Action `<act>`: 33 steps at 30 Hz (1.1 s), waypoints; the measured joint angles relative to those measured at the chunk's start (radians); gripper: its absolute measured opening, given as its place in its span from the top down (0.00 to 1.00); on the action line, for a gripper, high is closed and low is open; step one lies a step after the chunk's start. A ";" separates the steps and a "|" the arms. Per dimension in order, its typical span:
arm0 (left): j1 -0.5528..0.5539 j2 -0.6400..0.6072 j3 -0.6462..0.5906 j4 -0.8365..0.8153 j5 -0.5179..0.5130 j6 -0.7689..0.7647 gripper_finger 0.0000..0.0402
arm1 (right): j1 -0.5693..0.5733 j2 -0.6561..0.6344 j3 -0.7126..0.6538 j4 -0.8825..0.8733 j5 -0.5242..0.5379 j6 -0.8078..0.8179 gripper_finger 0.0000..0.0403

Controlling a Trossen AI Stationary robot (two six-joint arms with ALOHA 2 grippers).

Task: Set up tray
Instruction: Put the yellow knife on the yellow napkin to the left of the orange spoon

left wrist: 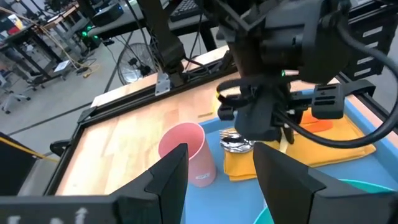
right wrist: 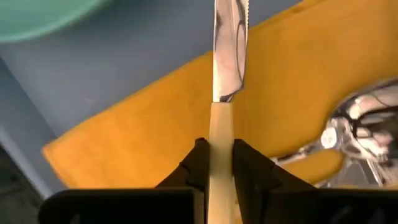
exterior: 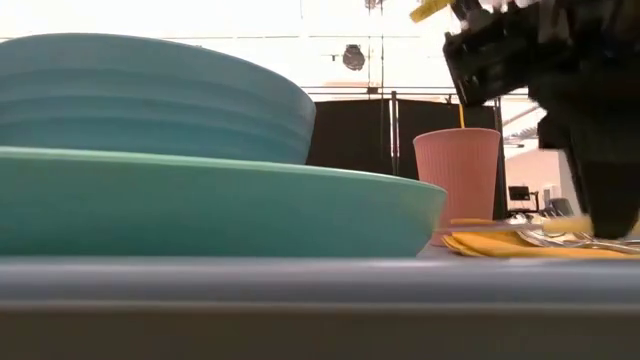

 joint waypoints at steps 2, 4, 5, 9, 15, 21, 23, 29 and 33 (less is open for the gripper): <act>0.000 0.000 0.000 -0.003 0.000 0.000 0.54 | 0.003 0.000 0.031 -0.054 0.000 0.031 0.92; 0.000 0.000 0.000 -0.010 0.000 0.000 0.54 | 0.013 0.000 0.060 -0.103 0.011 0.072 0.92; 0.000 0.000 0.000 -0.018 0.001 0.001 0.54 | 0.021 0.000 0.075 -0.124 0.024 0.095 0.92; 0.000 0.000 0.000 -0.044 0.001 0.020 0.54 | 0.057 -0.001 0.148 -0.251 0.060 0.230 0.92; 0.000 0.000 0.000 -0.046 0.030 0.071 0.54 | 0.102 -0.003 0.194 -0.516 -0.113 0.511 0.92; -0.001 0.000 0.000 -0.046 0.035 0.112 0.54 | 0.088 -0.003 0.194 -0.511 -0.160 0.608 0.92; -0.001 0.000 0.000 -0.047 0.035 0.116 0.54 | 0.076 0.000 0.194 -0.518 -0.155 0.642 0.92; -0.001 0.000 0.000 -0.048 0.028 0.135 0.54 | 0.063 0.008 0.181 -0.394 -0.006 0.732 0.92; -0.001 0.000 0.000 -0.065 0.028 0.140 0.54 | 0.062 0.067 0.163 -0.333 -0.036 0.731 0.92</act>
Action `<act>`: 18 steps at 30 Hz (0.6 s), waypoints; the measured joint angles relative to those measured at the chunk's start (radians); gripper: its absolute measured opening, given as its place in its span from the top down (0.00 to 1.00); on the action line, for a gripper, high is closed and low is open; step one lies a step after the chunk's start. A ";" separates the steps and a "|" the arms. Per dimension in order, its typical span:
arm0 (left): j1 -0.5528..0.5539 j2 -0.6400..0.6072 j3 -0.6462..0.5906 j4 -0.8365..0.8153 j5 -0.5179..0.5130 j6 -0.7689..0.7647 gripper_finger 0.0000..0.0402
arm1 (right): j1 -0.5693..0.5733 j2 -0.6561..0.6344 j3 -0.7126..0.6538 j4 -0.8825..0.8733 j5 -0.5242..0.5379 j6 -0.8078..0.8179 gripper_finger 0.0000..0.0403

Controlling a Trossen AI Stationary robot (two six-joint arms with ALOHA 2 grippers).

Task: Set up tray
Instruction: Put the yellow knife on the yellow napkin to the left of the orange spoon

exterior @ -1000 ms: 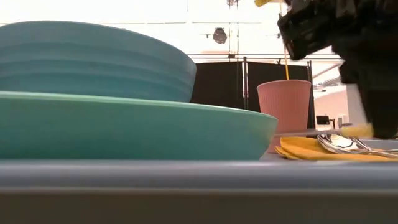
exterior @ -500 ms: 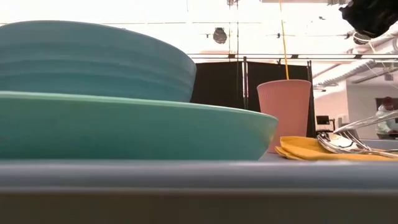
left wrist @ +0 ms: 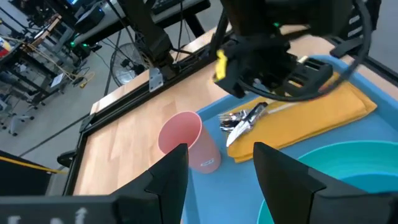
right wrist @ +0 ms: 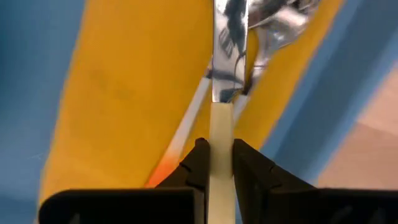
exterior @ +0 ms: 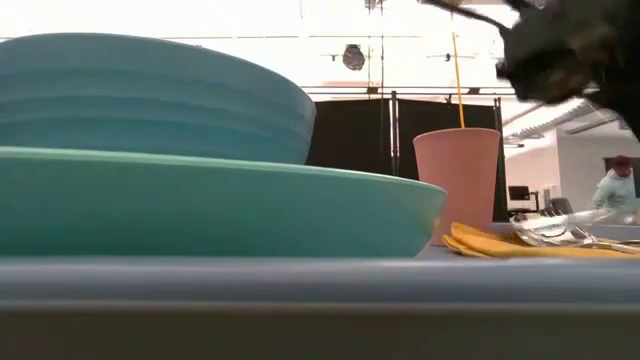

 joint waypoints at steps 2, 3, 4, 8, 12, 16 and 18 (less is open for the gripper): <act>0.000 0.000 0.000 -0.009 0.000 0.008 0.54 | 0.001 0.032 -0.001 0.029 -0.005 -0.006 0.92; 0.000 0.000 0.000 -0.009 0.000 0.010 0.54 | 0.001 0.042 -0.001 0.042 -0.003 -0.007 0.92; 0.000 0.000 0.000 -0.009 0.000 0.010 0.54 | 0.001 0.050 -0.001 0.055 -0.002 -0.005 0.92; 0.001 0.000 0.000 -0.012 0.000 0.012 0.54 | 0.001 0.056 0.001 0.065 0.021 0.022 0.92; 0.003 0.000 0.000 -0.012 0.000 0.013 0.54 | 0.001 0.043 0.000 0.067 0.033 0.069 0.92; 0.003 0.000 0.000 -0.012 0.000 0.012 0.54 | -0.010 0.014 0.000 0.092 0.058 0.087 0.92; 0.003 0.000 0.000 -0.012 0.000 0.013 0.54 | -0.016 -0.001 0.000 0.109 0.085 0.087 0.92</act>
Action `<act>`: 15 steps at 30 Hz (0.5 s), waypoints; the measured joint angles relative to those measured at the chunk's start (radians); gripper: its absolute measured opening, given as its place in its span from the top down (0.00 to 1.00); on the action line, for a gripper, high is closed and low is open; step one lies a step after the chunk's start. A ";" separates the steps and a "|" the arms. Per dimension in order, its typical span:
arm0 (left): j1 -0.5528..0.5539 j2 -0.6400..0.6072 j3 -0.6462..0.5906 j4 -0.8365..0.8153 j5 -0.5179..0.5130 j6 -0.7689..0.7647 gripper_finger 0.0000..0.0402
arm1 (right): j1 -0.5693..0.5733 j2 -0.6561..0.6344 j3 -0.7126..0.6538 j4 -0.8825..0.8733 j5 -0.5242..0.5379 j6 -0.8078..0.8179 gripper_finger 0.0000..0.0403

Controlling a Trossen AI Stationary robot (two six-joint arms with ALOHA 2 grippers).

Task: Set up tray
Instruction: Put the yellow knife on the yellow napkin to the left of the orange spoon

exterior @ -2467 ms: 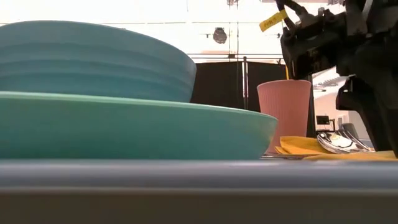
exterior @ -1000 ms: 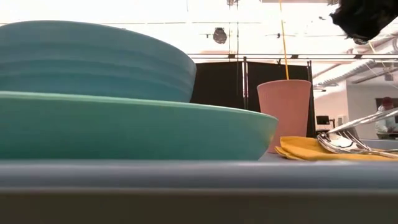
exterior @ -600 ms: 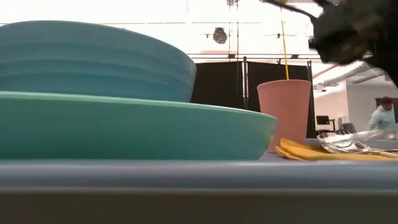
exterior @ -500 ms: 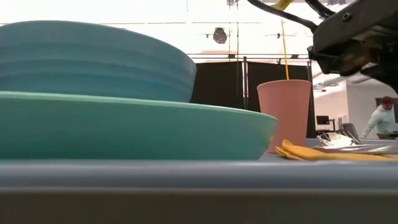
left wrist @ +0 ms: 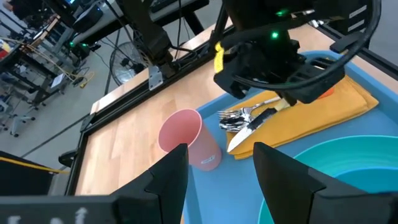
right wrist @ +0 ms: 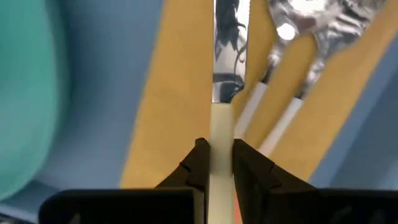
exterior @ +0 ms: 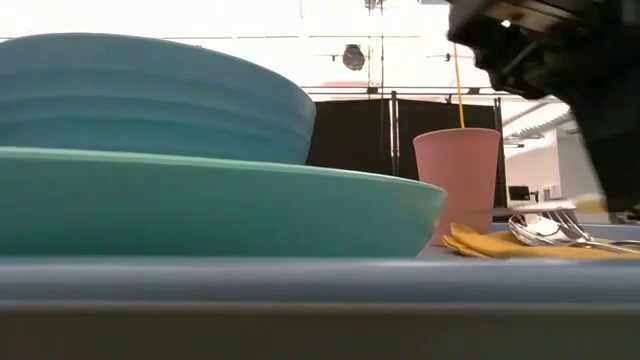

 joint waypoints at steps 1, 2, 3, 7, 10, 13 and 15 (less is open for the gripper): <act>0.000 0.000 0.000 0.000 0.000 -0.001 0.54 | -0.003 -0.004 0.000 0.005 0.009 0.000 0.92; 0.000 0.000 0.000 -0.001 0.000 -0.001 0.54 | -0.005 -0.009 0.000 0.004 0.018 -0.001 0.92; 0.000 0.000 0.000 -0.005 0.000 -0.002 0.54 | -0.008 -0.012 0.000 0.003 0.024 0.000 0.92; 0.000 0.000 0.000 -0.022 0.000 -0.012 0.54 | -0.017 -0.013 -0.002 0.000 0.059 0.002 0.92; 0.000 0.000 0.000 -0.028 0.000 -0.013 0.54 | -0.021 -0.013 -0.028 0.055 0.109 0.027 0.92; 0.000 0.000 0.000 -0.030 -0.001 -0.013 0.54 | -0.020 -0.013 -0.066 0.139 0.150 0.045 0.92; 0.000 0.000 0.000 -0.032 -0.001 -0.013 0.54 | -0.014 -0.013 -0.094 0.184 0.170 0.056 0.92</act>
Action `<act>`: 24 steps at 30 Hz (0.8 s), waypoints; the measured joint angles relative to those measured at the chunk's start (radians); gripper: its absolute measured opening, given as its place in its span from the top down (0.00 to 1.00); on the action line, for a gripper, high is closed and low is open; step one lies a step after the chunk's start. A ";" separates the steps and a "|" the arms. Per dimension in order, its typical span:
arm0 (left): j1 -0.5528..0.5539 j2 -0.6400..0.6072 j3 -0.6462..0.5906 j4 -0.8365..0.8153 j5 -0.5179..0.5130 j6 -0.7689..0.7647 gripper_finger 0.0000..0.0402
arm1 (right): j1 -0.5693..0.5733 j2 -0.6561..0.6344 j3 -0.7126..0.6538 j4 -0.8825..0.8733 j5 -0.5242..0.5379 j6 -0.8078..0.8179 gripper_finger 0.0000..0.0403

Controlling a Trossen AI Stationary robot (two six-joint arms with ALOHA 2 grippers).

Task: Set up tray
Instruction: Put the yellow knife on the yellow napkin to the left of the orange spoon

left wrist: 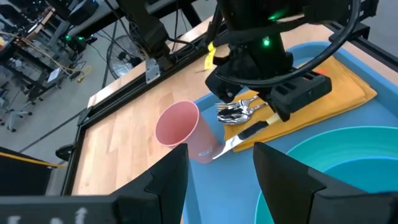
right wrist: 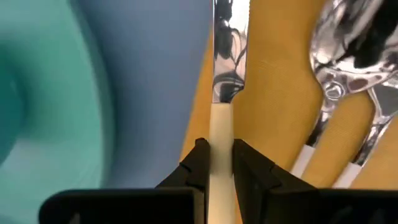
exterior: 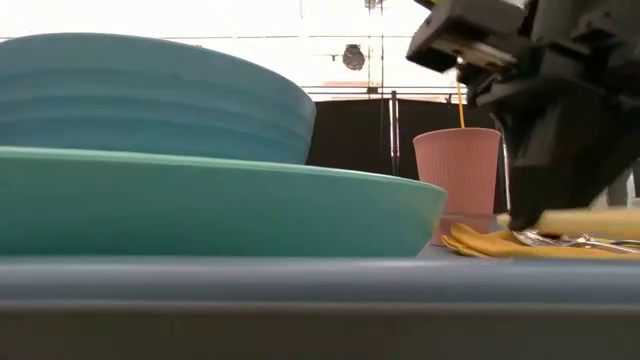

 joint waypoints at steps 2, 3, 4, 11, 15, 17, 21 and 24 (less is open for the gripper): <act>0.000 0.000 0.000 -0.002 0.000 0.000 0.54 | 0.009 0.000 -0.018 0.010 0.011 0.016 0.92; 0.000 0.000 0.000 -0.006 0.000 0.000 0.54 | 0.014 0.000 -0.021 0.008 0.012 0.025 0.92; 0.000 0.000 0.000 -0.009 0.000 0.000 0.54 | 0.019 0.000 -0.022 0.008 0.013 0.034 0.92; 0.000 0.000 0.000 -0.019 -0.027 -0.006 0.54 | 0.049 0.000 -0.022 0.019 0.090 0.082 0.92; 0.000 0.000 0.000 -0.019 -0.039 -0.006 0.54 | 0.060 0.002 -0.022 0.024 0.089 0.101 0.92; 0.000 0.000 0.000 -0.019 -0.040 -0.006 0.54 | 0.066 0.003 -0.022 0.037 0.089 0.101 0.92; 0.000 0.000 0.000 -0.019 -0.045 -0.008 0.54 | 0.072 0.015 -0.022 0.061 0.089 0.101 0.92; 0.000 0.000 0.000 -0.019 -0.044 -0.008 0.54 | 0.075 0.030 -0.022 0.064 0.086 0.105 0.92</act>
